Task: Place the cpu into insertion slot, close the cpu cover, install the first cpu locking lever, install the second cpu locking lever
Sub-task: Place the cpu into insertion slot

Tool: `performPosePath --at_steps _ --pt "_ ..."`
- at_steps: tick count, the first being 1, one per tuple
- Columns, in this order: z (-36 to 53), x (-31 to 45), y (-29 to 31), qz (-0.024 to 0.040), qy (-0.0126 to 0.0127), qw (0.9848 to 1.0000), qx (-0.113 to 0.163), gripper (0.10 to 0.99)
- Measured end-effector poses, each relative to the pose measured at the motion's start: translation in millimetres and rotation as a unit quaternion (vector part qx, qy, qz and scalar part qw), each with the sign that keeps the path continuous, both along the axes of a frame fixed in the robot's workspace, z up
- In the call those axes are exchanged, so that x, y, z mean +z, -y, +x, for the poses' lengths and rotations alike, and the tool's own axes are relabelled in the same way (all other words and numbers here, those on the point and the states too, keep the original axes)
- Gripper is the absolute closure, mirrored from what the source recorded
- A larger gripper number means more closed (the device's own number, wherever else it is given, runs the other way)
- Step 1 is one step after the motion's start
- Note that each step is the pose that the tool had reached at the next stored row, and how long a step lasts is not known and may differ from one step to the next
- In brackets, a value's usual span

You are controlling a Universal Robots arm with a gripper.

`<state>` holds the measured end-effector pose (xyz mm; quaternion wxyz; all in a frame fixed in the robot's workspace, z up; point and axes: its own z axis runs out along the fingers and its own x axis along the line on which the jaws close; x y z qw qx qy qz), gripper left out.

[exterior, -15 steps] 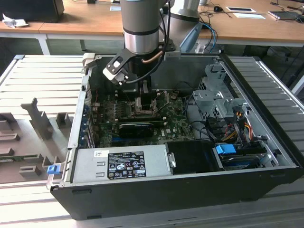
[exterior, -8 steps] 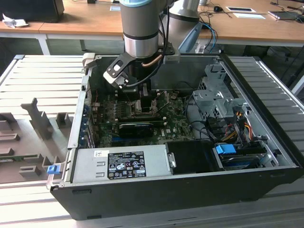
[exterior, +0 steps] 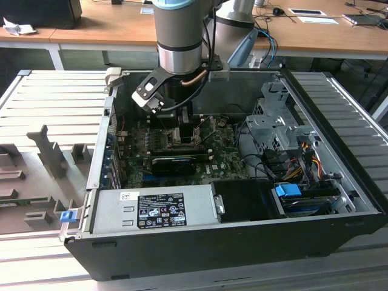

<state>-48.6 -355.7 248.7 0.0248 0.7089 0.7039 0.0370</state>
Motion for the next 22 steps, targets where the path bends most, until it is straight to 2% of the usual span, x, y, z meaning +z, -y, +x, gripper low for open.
performPosePath --at_steps 18,22 --pt "0.0 -2.4 -1.3 0.0000 0.0000 1.0000 0.000 0.557" --pt "0.1 -4.1 -5.7 -0.0001 0.0000 1.0000 0.000 0.557"
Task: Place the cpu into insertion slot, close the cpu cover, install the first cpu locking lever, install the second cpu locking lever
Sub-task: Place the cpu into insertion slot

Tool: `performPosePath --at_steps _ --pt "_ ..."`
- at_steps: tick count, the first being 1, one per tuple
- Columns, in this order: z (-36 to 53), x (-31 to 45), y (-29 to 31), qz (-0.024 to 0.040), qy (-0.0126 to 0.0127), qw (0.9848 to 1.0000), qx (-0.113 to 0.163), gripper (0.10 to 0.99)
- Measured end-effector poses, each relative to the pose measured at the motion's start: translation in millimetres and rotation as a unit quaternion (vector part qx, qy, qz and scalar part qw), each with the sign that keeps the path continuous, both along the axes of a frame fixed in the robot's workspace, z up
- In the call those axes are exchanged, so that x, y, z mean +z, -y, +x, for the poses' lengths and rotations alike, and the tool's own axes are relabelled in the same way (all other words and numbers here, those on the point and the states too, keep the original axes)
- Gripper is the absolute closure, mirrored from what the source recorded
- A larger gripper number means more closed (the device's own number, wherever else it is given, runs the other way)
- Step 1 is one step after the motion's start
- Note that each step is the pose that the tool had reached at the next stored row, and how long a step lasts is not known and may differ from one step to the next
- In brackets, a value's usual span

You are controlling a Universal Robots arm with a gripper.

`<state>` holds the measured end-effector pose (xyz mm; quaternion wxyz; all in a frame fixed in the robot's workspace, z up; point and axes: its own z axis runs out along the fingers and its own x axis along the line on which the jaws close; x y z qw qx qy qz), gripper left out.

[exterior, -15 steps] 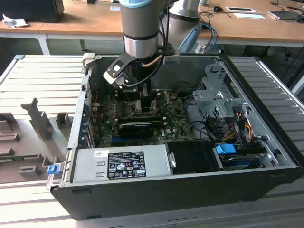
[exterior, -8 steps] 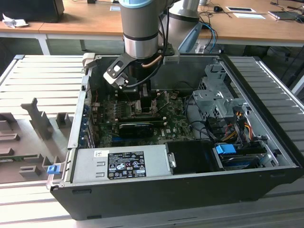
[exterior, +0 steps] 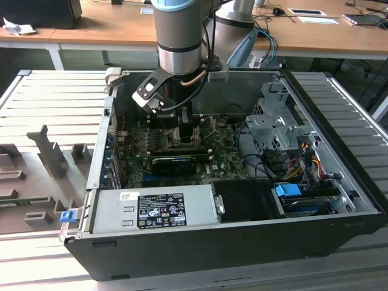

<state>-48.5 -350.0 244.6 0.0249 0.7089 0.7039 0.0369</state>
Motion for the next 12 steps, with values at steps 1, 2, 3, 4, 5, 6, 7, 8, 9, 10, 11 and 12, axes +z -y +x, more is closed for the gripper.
performPosePath --at_steps 1,2,3,4,5,6,7,8,9,10,11,12 --pt "0.0 -0.1 -0.2 0.0000 0.0000 1.0000 0.000 0.557" --pt "0.0 -0.4 -0.4 0.0000 0.0000 1.0000 0.000 0.557" --pt "0.0 -1.2 -1.7 -0.0002 -0.0001 1.0000 0.000 0.557" --pt "0.0 -1.8 -2.5 -0.0010 0.0000 1.0000 0.000 0.557" --pt "0.0 -2.5 -2.9 -0.0014 0.0000 1.0000 0.000 0.557" --pt "0.0 -3.2 -3.2 -0.0017 0.0000 1.0000 0.000 0.557" --pt "0.0 -3.9 -3.6 -0.0019 0.0000 1.0000 0.000 0.557" --pt "0.0 -5.2 -4.1 -0.0019 0.0000 1.0000 0.000 0.557" --pt "0.0 -6.4 -5.3 -0.0021 0.0000 1.0000 0.000 0.557" --pt "0.0 -8.0 -7.2 -0.0021 0.0000 1.0000 0.000 0.557" --pt "0.0 -9.3 -8.6 -0.0020 0.0000 1.0000 0.000 0.557" --pt "0.0 -11.1 -11.3 -0.0020 0.0000 1.0000 0.000 0.557"
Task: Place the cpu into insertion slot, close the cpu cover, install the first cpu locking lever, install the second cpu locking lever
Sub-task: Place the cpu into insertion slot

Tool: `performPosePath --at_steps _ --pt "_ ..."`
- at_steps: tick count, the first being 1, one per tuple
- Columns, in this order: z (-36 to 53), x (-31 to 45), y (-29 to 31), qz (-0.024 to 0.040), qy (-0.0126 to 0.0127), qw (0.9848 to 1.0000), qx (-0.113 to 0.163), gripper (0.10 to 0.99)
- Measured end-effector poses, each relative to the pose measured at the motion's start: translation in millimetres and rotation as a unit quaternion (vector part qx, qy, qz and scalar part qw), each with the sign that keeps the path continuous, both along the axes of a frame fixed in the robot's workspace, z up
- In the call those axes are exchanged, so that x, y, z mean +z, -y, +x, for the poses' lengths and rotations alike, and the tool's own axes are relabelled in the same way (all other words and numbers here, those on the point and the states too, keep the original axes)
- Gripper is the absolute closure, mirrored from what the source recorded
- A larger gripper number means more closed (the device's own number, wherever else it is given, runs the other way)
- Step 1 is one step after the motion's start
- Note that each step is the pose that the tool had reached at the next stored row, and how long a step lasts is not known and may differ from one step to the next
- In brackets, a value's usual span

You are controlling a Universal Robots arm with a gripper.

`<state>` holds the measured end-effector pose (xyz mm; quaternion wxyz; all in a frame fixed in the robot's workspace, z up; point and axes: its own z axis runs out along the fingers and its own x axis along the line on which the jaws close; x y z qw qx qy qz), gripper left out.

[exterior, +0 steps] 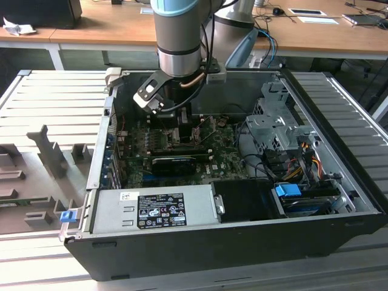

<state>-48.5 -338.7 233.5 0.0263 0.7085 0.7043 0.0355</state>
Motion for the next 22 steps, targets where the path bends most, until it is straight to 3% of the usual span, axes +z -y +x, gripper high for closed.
performPosePath --at_steps 7,13,22 --pt "0.0 -10.3 -9.7 -0.0001 0.0000 1.0000 0.002 0.557" --pt "-0.1 -18.6 -10.4 -0.0007 0.0000 1.0000 0.000 0.557" --pt "0.9 -24.3 -16.0 -0.0009 -0.0001 1.0000 0.001 0.557"
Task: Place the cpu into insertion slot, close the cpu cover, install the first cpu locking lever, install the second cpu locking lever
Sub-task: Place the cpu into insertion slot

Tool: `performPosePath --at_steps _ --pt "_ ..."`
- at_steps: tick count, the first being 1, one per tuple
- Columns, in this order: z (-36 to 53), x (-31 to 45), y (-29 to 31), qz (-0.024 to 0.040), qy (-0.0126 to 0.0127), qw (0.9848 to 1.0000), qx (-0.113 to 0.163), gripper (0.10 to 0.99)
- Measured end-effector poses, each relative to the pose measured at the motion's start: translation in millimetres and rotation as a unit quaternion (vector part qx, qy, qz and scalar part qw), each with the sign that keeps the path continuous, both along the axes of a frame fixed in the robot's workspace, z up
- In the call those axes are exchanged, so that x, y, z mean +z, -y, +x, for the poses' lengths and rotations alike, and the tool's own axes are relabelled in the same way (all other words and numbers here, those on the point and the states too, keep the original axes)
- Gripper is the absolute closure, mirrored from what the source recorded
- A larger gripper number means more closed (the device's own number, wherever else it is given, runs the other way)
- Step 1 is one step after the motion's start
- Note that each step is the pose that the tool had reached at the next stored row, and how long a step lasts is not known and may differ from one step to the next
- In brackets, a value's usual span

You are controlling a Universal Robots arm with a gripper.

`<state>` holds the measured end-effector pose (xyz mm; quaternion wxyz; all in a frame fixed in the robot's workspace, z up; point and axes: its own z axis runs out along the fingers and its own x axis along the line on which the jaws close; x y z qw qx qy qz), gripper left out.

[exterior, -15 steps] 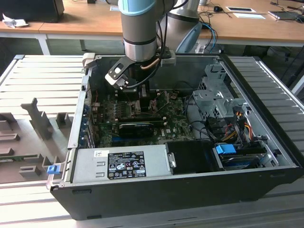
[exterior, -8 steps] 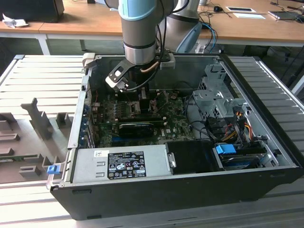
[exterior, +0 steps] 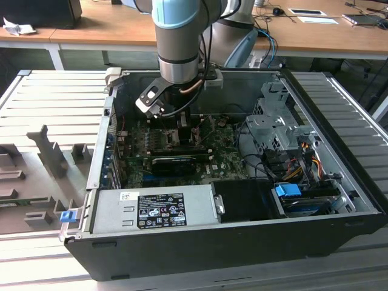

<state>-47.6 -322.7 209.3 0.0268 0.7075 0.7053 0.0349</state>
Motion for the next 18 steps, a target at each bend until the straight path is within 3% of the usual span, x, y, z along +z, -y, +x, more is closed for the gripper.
performPosePath --at_steps 9,18 --pt "0.9 -7.1 -3.6 -0.0008 0.0000 1.0000 0.000 0.557" --pt "0.9 -7.4 -3.6 -0.0016 0.0000 1.0000 0.000 0.549"
